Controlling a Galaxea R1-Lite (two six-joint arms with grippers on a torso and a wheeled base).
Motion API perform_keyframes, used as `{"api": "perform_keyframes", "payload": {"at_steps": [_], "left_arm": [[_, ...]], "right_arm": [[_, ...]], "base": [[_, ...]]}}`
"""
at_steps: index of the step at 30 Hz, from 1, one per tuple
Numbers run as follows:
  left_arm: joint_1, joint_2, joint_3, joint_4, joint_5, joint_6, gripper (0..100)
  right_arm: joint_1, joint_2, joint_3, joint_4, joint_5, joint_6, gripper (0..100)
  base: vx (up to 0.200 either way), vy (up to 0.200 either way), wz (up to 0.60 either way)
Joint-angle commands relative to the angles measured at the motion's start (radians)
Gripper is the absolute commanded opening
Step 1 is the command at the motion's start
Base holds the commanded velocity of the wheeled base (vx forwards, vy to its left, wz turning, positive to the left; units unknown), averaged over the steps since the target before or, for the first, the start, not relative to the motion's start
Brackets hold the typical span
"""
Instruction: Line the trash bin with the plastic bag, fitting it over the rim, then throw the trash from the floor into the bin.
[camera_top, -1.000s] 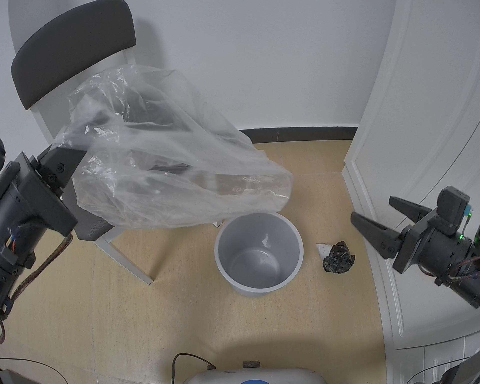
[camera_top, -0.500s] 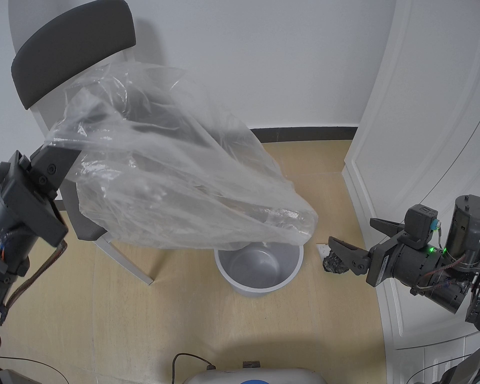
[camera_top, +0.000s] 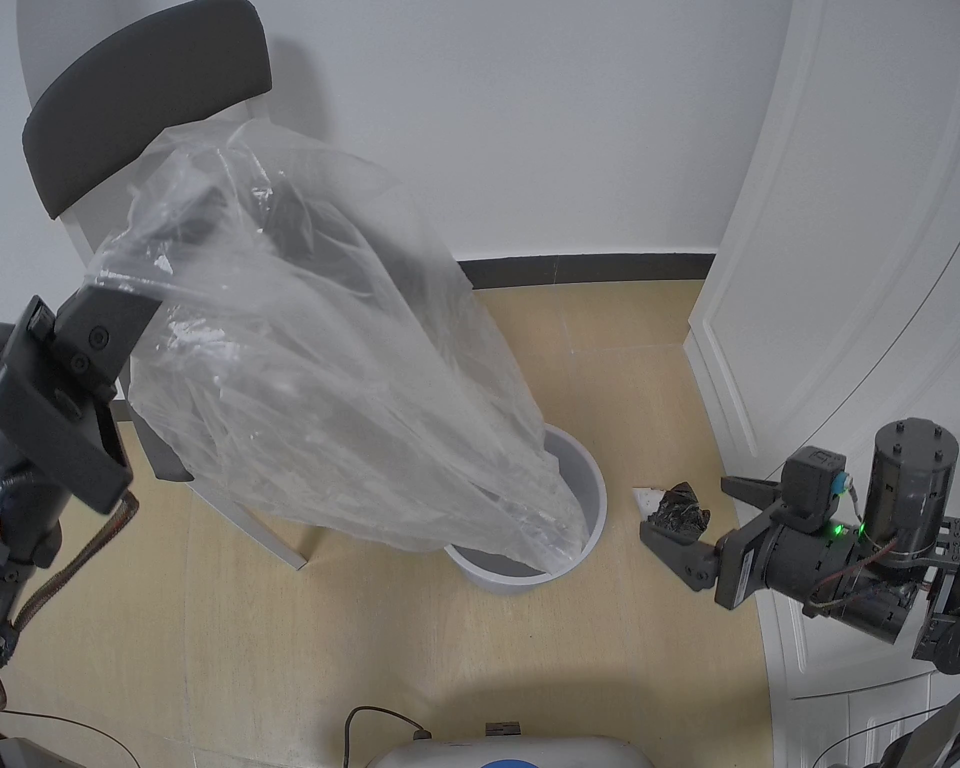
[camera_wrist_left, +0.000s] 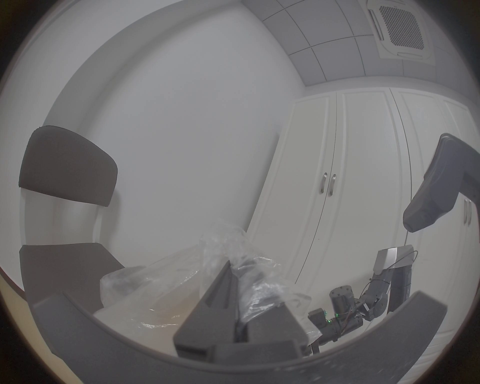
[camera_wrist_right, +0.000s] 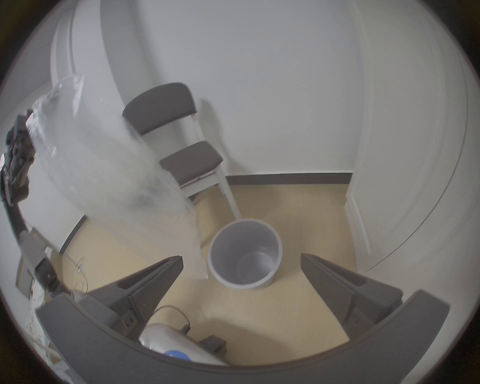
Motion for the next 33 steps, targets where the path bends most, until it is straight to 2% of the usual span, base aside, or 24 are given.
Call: {"api": "perform_keyframes", "payload": {"at_steps": [1, 3, 4, 7, 9, 15, 17, 18, 20, 26, 33], "left_arm": [[-0.001, 0.018, -0.006, -0.001, 0.0, -0.002, 0], [-0.001, 0.018, -0.006, -0.001, 0.0, -0.002, 0], [-0.001, 0.017, -0.006, -0.001, 0.0, -0.002, 0], [-0.001, 0.012, -0.006, -0.003, 0.0, -0.002, 0], [-0.001, 0.009, -0.003, -0.034, 0.0, 0.003, 0], [-0.011, 0.001, 0.002, -0.06, 0.0, 0.01, 0], [-0.011, 0.001, 0.002, -0.06, 0.0, 0.01, 0], [-0.011, 0.007, 0.0, -0.061, 0.0, 0.012, 0], [-0.011, 0.006, 0.0, -0.061, 0.0, 0.012, 0], [-0.013, 0.001, 0.002, -0.074, 0.0, 0.013, 0], [-0.02, -0.013, 0.005, -0.075, 0.0, 0.038, 0]], "right_arm": [[0.026, 0.001, 0.054, 0.002, 0.045, -0.023, 100], [0.03, 0.004, 0.058, 0.002, 0.051, -0.025, 100], [0.059, 0.032, 0.072, 0.0, 0.077, -0.023, 100], [0.078, 0.07, 0.071, -0.014, 0.077, -0.016, 100], [0.085, 0.147, 0.054, -0.037, 0.069, 0.023, 100], [0.085, 0.262, 0.038, -0.207, 0.04, 0.11, 100], [0.085, 0.262, 0.038, -0.207, 0.04, 0.11, 100], [0.085, 0.282, 0.052, -0.267, 0.034, 0.11, 100], [0.087, 0.283, 0.051, -0.291, 0.035, 0.11, 100], [0.085, 0.299, 0.029, -0.313, 0.034, 0.118, 100], [0.078, 0.397, 0.005, -0.515, 0.032, 0.219, 100]], "base": [[0.0, 0.0, 0.0], [0.0, 0.0, 0.0], [0.0, 0.0, 0.0], [0.0, 0.0, 0.0], [0.0, 0.0, 0.0], [0.0, 0.0, 0.0], [0.0, 0.0, 0.0], [0.0, 0.0, 0.0], [0.0, 0.0, 0.0], [0.0, 0.0, 0.0], [0.0, 0.0, 0.0]]}}
